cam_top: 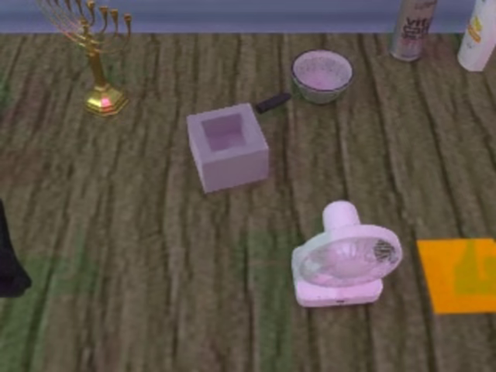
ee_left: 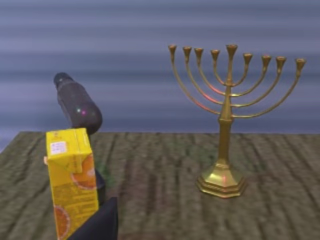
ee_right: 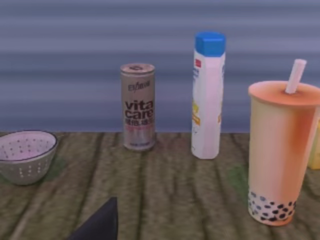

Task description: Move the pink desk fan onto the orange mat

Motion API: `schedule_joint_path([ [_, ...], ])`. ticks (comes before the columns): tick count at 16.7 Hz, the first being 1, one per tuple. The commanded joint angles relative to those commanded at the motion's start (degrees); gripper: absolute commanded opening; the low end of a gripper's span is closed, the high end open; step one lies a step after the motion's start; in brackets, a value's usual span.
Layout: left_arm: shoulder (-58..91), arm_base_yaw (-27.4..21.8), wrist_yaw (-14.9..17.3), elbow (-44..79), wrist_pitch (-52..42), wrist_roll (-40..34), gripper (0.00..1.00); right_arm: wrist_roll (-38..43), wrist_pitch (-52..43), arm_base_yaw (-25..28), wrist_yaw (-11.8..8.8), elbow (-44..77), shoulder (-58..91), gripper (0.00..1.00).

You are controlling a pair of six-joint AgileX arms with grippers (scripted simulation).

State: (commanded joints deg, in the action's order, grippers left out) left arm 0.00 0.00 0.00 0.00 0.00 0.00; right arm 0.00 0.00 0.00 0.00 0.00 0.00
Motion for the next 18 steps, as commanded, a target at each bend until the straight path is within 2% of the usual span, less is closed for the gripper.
schedule_joint_path([
  [4, 0.0, 0.0, 0.0, 0.0, 0.0, 0.0, 1.0, -1.2, -1.7, 0.9, -0.1, 1.7, 1.8, 1.0],
  [7, 0.0, 0.0, 0.0, 0.0, 0.0, 0.0, 1.0, -5.6, -8.2, 4.2, -0.2, 8.5, 9.0, 1.0],
  [11, 0.0, 0.0, 0.0, 0.0, 0.0, 0.0, 1.0, -14.6, -21.7, 10.9, -0.1, 24.4, 26.2, 1.0],
  [18, 0.0, 0.0, 0.0, 0.0, 0.0, 0.0, 1.0, -33.9, -50.7, 25.5, 0.0, 59.3, 65.0, 1.0],
])
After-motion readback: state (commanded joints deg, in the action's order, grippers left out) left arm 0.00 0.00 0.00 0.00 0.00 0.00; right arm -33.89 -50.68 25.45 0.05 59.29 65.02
